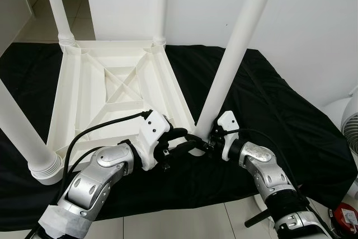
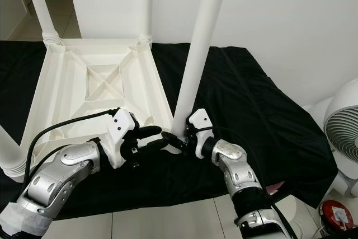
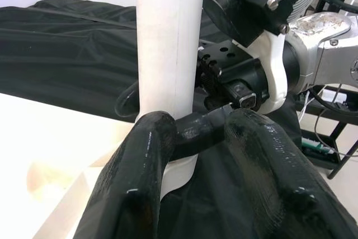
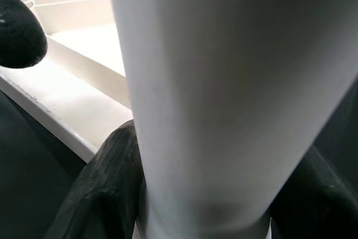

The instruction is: Building children table

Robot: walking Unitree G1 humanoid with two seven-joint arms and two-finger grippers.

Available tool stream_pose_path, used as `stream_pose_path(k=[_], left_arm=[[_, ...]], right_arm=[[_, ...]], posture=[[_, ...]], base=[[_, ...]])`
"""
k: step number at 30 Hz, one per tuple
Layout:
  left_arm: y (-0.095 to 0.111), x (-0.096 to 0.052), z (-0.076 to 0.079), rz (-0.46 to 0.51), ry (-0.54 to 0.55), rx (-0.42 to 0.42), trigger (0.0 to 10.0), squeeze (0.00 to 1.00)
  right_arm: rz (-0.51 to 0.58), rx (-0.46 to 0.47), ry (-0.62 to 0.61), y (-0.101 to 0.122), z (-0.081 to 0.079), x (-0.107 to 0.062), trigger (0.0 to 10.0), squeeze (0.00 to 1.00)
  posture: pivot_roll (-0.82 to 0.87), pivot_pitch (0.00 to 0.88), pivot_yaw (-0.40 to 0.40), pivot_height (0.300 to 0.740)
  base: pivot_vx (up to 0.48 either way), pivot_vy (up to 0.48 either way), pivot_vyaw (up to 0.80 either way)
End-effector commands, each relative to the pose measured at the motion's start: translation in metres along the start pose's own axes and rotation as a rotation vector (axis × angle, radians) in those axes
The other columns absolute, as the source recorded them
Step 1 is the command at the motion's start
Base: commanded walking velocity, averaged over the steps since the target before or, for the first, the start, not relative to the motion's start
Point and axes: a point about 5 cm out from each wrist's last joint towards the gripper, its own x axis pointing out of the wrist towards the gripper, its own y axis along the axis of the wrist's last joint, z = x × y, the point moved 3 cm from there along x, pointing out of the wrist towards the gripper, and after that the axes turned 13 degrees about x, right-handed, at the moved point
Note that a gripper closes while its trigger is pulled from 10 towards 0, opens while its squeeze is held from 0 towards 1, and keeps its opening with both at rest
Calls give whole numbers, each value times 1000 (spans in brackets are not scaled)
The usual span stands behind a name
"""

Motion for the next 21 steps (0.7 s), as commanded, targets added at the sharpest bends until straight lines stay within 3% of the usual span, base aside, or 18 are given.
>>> stream_pose_path(k=[1, 15, 17, 21], left_arm=[[-6, 1, 7, -28, -68, 6, 10000, 0], [-12, 3, 7, -58, -63, 37, 10000, 0], [-17, 2, 6, -81, -59, 52, 10000, 0], [-17, 2, 6, -80, -58, 51, 10000, 0]], right_arm=[[39, 49, -16, 3, -1, -1, 10000, 0], [111, 80, -180, 8, -13, 0, 10000, 0], [114, 152, -328, 5, -12, 2, 10000, 0], [119, 173, -380, 4, -9, 1, 10000, 0]], posture=[[66, 16, -89, 740], [62, 1, -91, 740], [60, 0, -91, 740], [60, 0, -90, 740]], base=[[0, 0, 0], [0, 0, 0], [0, 0, 0], [0, 0, 0]])
